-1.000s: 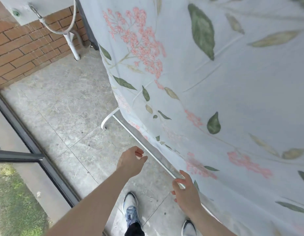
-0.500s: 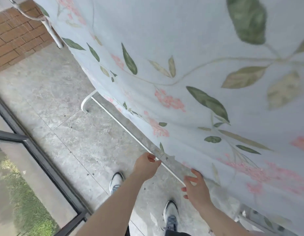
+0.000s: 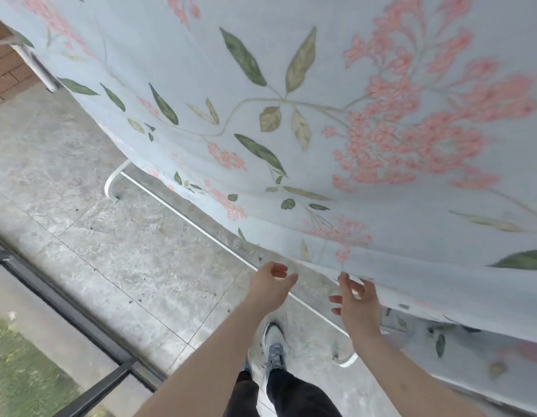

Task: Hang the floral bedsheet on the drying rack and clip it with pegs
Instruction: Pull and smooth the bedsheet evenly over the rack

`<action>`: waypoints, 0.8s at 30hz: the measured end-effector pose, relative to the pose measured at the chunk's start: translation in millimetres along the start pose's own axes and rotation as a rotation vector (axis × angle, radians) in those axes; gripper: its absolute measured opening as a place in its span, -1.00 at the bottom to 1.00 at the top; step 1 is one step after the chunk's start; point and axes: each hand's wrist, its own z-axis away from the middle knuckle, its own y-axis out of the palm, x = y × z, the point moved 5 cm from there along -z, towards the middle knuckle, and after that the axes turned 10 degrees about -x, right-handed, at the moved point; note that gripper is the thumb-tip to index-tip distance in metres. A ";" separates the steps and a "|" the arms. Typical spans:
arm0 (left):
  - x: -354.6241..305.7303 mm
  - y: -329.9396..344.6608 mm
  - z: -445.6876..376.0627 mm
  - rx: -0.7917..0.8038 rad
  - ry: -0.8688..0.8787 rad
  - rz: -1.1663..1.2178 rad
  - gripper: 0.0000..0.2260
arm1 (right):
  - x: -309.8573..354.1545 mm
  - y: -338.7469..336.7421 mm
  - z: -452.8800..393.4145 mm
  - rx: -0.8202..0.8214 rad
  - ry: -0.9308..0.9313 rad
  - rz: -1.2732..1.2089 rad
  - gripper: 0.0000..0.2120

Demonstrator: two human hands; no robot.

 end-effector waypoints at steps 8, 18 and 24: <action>-33.7 -23.7 74.5 -0.003 0.134 -0.036 -0.81 | 42.5 -39.8 62.9 -0.014 -0.167 -0.134 -0.70; -59.8 6.7 102.4 0.078 0.217 -0.158 -0.84 | 31.1 -80.1 53.1 0.205 -0.167 0.058 -0.34; -15.7 67.8 92.0 0.160 0.037 -0.167 -0.77 | -41.0 -133.6 40.6 0.028 0.097 -0.036 -0.44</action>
